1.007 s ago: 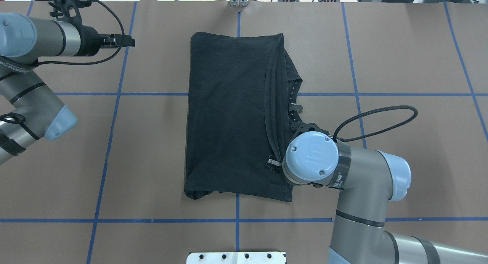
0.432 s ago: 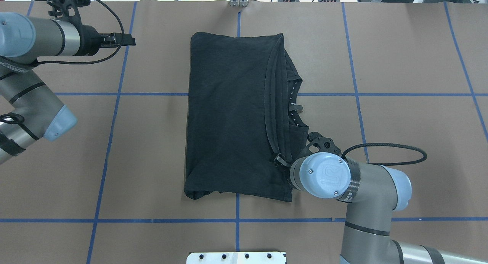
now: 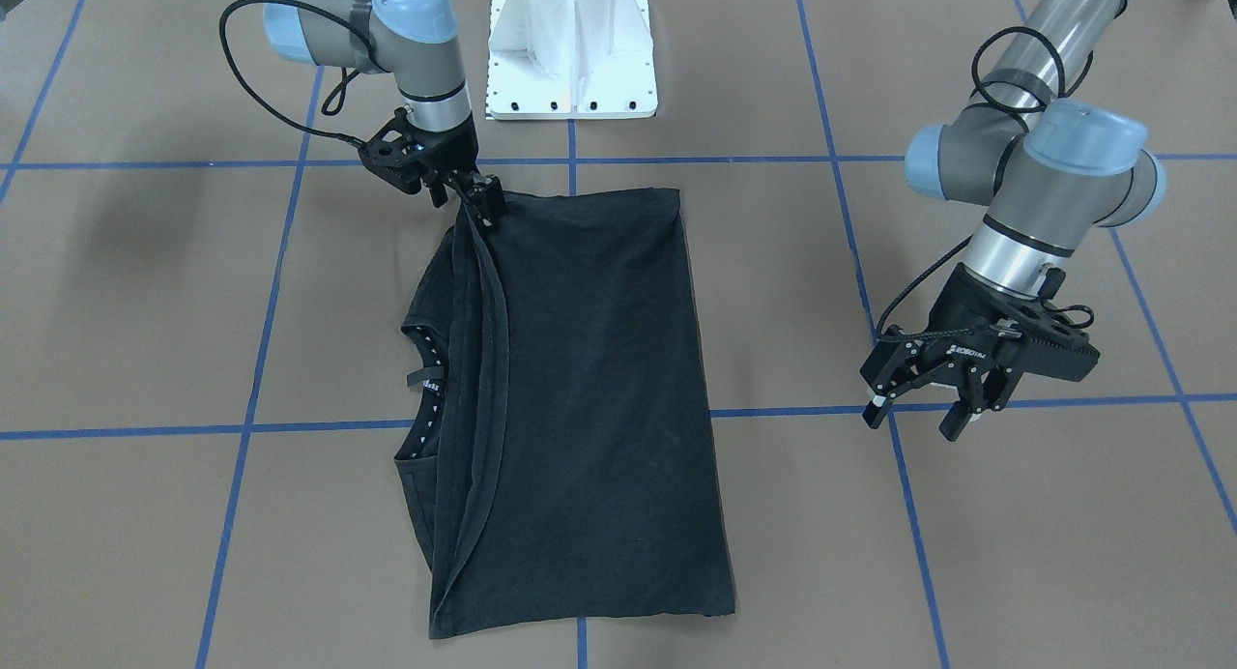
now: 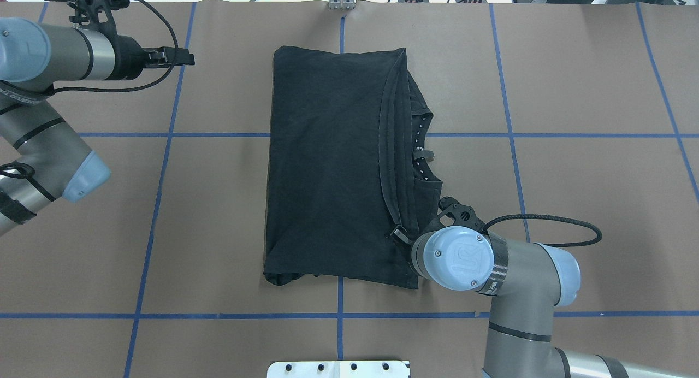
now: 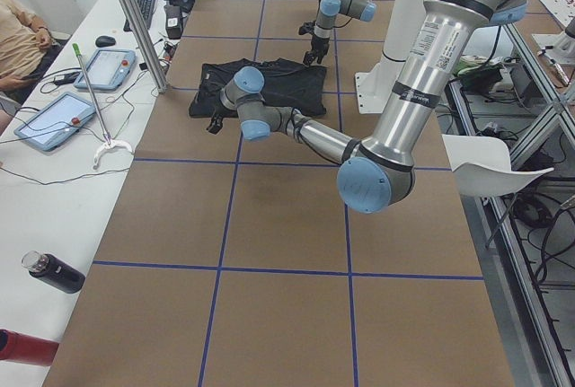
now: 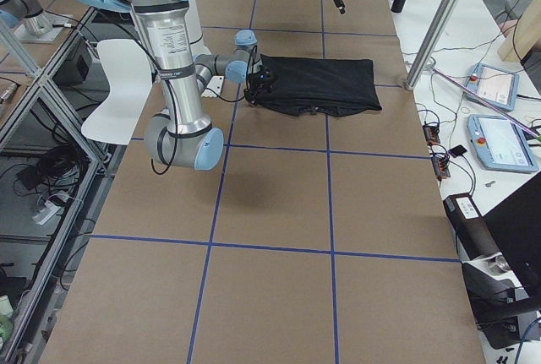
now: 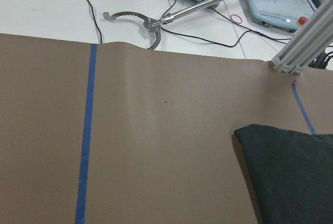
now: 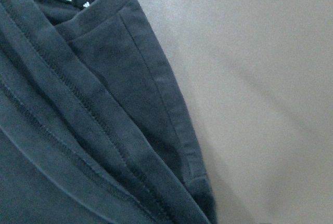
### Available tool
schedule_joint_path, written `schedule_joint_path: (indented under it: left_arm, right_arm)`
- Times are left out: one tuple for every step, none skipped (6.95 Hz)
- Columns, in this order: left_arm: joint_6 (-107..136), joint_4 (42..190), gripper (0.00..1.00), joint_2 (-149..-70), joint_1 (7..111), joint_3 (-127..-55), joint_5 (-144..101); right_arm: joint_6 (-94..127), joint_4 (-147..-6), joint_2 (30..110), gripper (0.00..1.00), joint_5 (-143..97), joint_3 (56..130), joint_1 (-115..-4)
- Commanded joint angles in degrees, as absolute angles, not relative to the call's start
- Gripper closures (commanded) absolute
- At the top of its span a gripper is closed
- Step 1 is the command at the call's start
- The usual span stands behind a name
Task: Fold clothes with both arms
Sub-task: 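Grasp the lower corner with the right gripper and hold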
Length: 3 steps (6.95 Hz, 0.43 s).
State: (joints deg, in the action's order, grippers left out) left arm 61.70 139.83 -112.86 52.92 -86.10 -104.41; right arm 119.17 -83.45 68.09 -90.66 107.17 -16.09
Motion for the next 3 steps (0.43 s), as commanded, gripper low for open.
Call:
schedule_joint_path:
  left_arm:
    - [61.7,139.8,0.0,-112.8,53.0,-86.2,-104.4]
    - [61.7,139.8,0.0,-112.8,53.0,-86.2,-104.4]
    - [61.7,139.8,0.0,-112.6,53.0,-86.3,-104.4]
  right_arm:
    - [119.3,-83.4,67.5,0.21,-90.6,106.7,-16.1]
    - [119.3,-83.4,67.5,0.33,-90.6,106.6,-16.2]
    - [119.1,-83.4,67.5,0.39,-90.6,106.6,-16.2]
